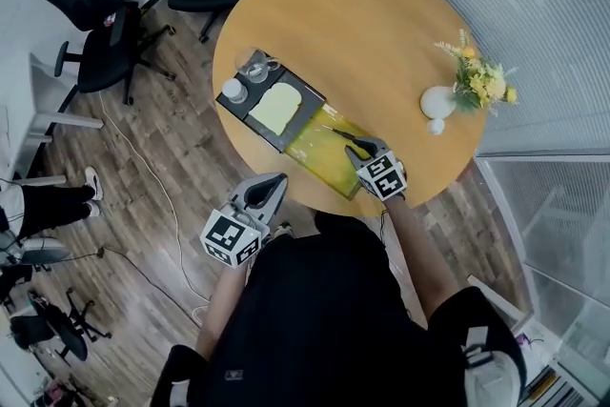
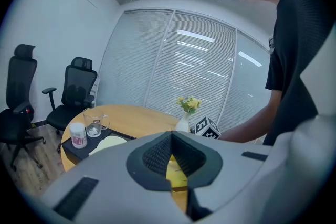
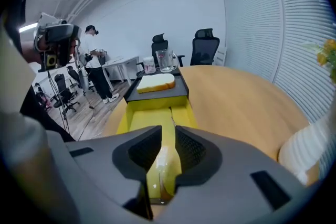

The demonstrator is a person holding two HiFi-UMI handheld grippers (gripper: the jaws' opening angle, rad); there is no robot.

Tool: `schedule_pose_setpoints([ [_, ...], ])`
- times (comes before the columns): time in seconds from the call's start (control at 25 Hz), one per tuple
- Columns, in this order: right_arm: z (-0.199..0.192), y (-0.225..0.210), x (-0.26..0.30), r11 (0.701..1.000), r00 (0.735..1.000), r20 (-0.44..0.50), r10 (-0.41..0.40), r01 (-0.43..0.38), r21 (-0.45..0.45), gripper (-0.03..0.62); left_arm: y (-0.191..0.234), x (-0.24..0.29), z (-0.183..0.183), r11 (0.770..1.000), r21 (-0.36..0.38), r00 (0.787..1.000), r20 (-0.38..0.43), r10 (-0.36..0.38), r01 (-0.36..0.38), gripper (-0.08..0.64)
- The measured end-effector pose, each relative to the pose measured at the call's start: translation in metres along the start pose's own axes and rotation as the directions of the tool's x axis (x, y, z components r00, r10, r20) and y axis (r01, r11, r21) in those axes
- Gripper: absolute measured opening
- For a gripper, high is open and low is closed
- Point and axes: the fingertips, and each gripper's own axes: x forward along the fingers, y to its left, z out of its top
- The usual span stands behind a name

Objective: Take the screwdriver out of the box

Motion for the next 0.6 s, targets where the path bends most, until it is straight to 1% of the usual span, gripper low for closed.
schedule_pose_setpoints([
  [0.16, -0.009, -0.002, 0.015, 0.998, 0.997, -0.075, 0.031, -0.035, -0.055, 0.061, 0.001, -0.002, -0.002, 0.999, -0.015, 0.999, 0.011, 0.051, -0.051, 0.006],
  [0.24, -0.014, -0.006, 0.021, 0.995, 0.993, -0.115, 0.033, -0.043, -0.090, 0.064, 0.001, -0.001, -0.002, 0.997, -0.022, 0.997, 0.016, 0.071, -0.070, 0.006],
  [0.48, -0.023, -0.014, 0.042, 0.990, 0.980, -0.196, -0.019, -0.010, -0.143, 0.078, 0.003, -0.003, -0.005, 0.991, -0.047, 0.991, 0.027, 0.129, -0.128, 0.006],
  [0.6, -0.030, -0.014, 0.056, 0.984, 0.970, -0.241, -0.035, -0.009, -0.178, 0.102, 0.002, -0.007, -0.009, 0.986, -0.060, 0.987, 0.027, 0.159, -0.157, 0.005],
])
